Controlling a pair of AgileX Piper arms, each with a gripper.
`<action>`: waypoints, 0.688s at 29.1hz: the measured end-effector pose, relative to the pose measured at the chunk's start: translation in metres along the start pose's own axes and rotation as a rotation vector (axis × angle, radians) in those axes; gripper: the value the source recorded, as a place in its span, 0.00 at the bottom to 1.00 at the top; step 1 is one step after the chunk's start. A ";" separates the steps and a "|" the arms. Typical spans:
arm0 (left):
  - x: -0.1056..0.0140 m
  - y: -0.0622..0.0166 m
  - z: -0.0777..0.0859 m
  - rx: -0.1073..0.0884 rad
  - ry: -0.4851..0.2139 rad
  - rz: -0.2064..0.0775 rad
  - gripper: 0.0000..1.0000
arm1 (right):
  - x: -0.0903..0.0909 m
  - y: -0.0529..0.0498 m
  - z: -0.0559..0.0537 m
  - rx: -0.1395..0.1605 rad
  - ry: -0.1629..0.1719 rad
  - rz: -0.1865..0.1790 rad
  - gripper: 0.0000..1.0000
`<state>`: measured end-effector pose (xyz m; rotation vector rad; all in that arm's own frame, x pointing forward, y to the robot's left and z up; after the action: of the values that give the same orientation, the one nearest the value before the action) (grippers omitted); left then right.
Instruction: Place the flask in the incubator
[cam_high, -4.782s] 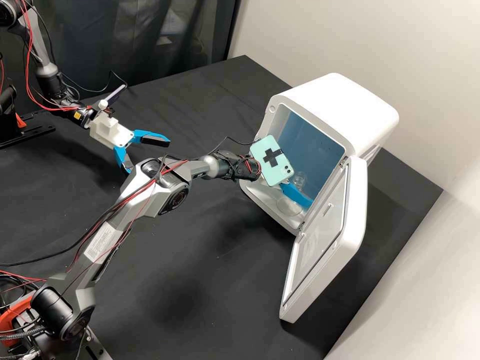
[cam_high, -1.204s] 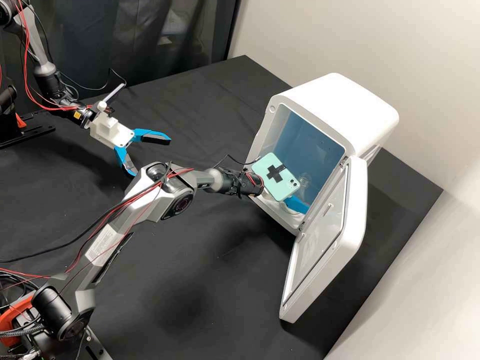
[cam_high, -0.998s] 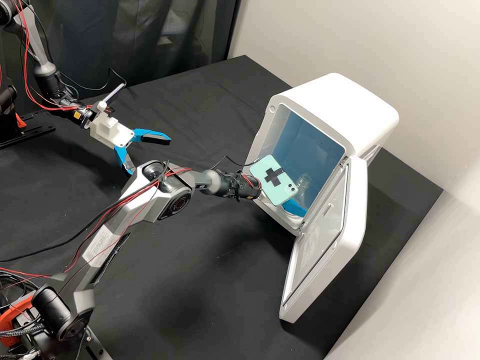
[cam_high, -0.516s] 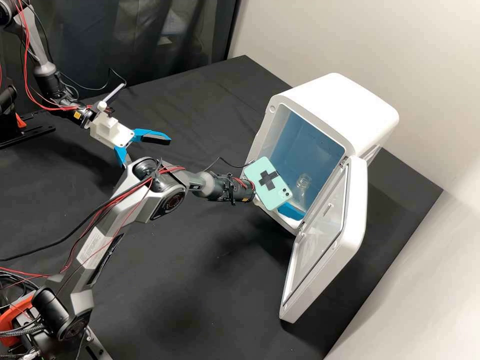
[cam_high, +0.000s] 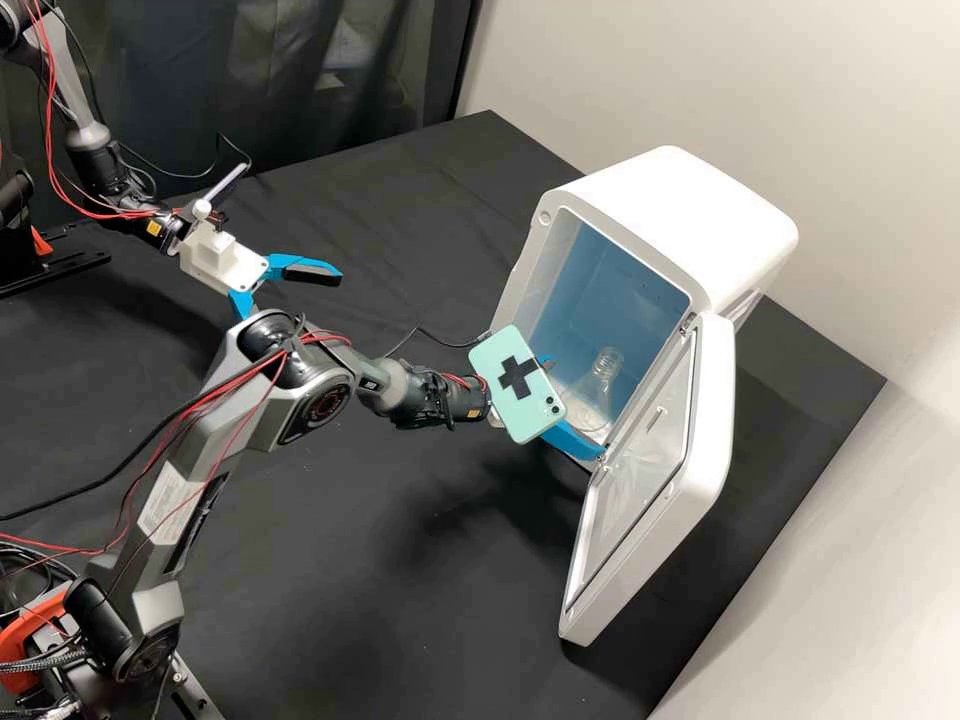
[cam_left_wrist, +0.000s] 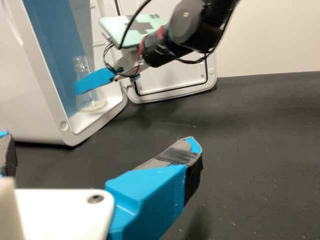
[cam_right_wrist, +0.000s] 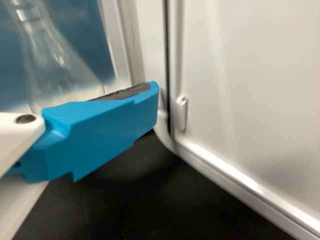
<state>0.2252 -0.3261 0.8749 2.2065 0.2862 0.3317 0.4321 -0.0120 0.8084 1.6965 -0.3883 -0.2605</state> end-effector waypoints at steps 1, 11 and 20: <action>0.000 0.0019 0.001 0.007 -0.002 0.007 1.00 | -0.007 0.004 -0.001 0.009 0.029 0.011 1.00; -0.001 0.0049 0.003 0.017 -0.010 0.019 1.00 | -0.039 0.018 -0.009 0.009 0.167 0.052 1.00; -0.007 0.0211 0.001 -0.001 0.000 0.101 1.00 | -0.067 0.024 -0.006 -0.004 0.210 0.134 1.00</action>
<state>0.2211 -0.3414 0.8903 2.2245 0.1753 0.3871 0.3706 0.0166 0.8297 1.6673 -0.3427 0.0160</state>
